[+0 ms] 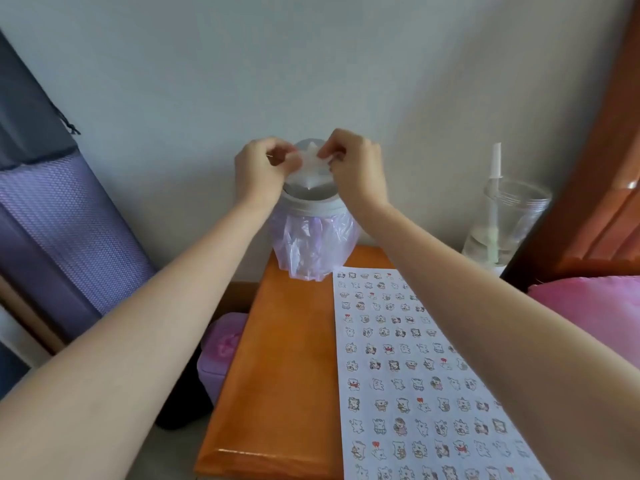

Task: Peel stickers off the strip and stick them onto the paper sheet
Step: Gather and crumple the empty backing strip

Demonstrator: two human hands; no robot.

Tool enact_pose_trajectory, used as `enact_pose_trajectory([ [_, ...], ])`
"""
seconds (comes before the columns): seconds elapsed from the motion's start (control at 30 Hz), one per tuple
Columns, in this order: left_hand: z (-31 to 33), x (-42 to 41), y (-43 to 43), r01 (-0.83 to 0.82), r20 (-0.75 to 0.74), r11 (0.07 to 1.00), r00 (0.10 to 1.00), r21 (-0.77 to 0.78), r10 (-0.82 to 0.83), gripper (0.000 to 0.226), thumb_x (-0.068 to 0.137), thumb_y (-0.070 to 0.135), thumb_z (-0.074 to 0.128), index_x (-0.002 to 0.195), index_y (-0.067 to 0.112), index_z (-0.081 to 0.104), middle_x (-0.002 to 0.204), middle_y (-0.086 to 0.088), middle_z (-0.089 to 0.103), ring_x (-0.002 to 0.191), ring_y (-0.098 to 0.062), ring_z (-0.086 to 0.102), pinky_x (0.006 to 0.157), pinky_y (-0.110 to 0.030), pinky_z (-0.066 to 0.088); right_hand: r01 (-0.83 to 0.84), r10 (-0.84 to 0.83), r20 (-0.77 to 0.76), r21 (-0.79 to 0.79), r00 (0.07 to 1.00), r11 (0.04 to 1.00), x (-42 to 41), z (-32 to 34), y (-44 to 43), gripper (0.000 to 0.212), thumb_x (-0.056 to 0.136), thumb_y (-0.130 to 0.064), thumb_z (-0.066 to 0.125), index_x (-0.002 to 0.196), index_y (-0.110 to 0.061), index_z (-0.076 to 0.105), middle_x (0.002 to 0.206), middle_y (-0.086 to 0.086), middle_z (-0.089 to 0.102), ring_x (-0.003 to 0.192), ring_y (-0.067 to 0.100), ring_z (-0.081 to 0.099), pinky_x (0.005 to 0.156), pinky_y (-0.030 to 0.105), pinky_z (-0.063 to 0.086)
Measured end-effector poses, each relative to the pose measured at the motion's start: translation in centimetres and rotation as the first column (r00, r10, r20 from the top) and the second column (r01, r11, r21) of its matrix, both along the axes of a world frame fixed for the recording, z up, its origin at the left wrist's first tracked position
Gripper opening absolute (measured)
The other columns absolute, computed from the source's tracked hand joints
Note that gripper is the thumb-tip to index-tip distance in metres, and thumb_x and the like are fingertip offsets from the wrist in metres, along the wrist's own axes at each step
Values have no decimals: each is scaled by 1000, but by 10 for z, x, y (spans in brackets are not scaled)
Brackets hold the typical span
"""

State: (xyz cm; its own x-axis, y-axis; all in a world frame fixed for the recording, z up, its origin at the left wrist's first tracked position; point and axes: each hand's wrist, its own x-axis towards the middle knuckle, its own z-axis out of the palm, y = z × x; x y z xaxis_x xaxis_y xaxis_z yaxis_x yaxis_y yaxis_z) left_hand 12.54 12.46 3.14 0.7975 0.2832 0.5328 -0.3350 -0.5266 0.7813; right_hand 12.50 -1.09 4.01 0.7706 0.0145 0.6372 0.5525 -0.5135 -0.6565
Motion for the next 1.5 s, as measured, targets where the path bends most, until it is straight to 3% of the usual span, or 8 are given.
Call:
enact_pose_trajectory([
  [0.13, -18, -2, 0, -112, -33, 974, 992, 195, 121, 11, 75, 14, 70, 85, 18, 71, 75, 7, 64, 70, -13, 58, 63, -20, 44, 159, -125, 100, -503, 987, 850, 5, -16, 9, 30, 78, 1, 46, 94, -13, 66, 92, 10, 65, 85, 33, 57, 62, 32, 34],
  [0.3, -21, -10, 3, -51, -71, 947, 994, 317, 77, 16, 79, 18, 65, 94, 24, 68, 83, 9, 66, 75, -17, 61, 72, -28, 49, 227, -133, 194, -625, 972, 747, 11, -23, 13, 26, 84, -11, 50, 96, -18, 71, 94, 8, 68, 104, 25, 51, 79, 26, 26],
  [0.5, -21, -10, 3, -2, -117, 866, 991, 499, 70, 22, 86, 19, 57, 100, 24, 73, 95, -8, 71, 99, -26, 57, 79, -31, 45, -151, -35, -285, -602, 958, 784, 9, -9, 6, 39, 88, -26, 50, 52, -11, 45, 54, 4, 44, 65, 25, 40, 63, 28, 31],
  [0.6, -22, -8, 3, 10, -124, 837, 990, 548, 69, 24, 89, 20, 53, 99, 23, 74, 95, -11, 71, 101, -29, 52, 83, -35, 45, -301, 63, -384, -599, 921, 742, 6, -9, -5, 34, 94, -25, 44, 79, -1, 62, 85, 12, 60, 86, 25, 49, 70, 25, 34],
  [0.77, -21, -9, 1, 10, -135, 779, 986, 626, 96, 26, 91, 21, 50, 95, 14, 74, 92, -15, 71, 101, -35, 49, 81, -37, 42, -235, 196, -132, -470, 972, 851, 11, -19, -22, 39, 90, 0, 51, 129, -7, 50, 120, 12, 48, 101, 19, 48, 84, 15, 31],
  [0.9, -24, -8, 2, 15, -150, 792, 984, 611, 97, 31, 92, 26, 49, 87, 10, 75, 92, -12, 70, 95, -32, 47, 82, -38, 42, -81, 70, -44, -368, 997, 926, 18, -25, -27, 15, 80, -6, 64, 95, -9, 68, 95, 4, 65, 88, 20, 55, 80, 34, 44],
  [1.07, -35, -9, -1, -36, -85, 799, 990, 600, 109, 31, 94, 22, 47, 93, 5, 73, 112, -13, 60, 105, -32, 43, 93, -36, 35, 228, -89, 274, -533, 958, 815, 17, -34, -4, 11, 79, -11, 65, 80, -13, 75, 95, 6, 62, 99, 30, 44, 75, 24, 17],
  [1.5, -49, -14, 1, -32, 6, 723, 999, 690, 38, 61, 86, 42, 18, 106, 13, 68, 113, -3, 66, 120, -26, 45, 100, -33, 30, 133, 106, 241, -792, 965, 595, 15, -46, -2, 28, 90, -5, 35, 64, -15, 36, 55, 2, 54, 63, 27, 56, 104, 39, 12],
])
